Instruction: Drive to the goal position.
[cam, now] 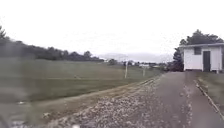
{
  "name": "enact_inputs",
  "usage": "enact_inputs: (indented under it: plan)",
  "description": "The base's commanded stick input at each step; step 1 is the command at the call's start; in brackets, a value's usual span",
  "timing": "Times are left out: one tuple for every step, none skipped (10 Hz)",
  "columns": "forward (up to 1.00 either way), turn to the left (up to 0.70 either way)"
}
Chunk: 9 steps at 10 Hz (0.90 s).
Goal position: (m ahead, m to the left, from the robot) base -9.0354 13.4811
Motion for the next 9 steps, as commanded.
enact_inputs:
  plan:
    - [0.0, 0.45]
    - [0.0, 0.45]
    - [0.0, 0.45]
    - [0.0, 0.45]
    - [0.0, 0.45]
    - [0.0, 0.45]
    - [0.0, 0.45]
    - [0.0, 0.45]
    - [0.0, 0.45]
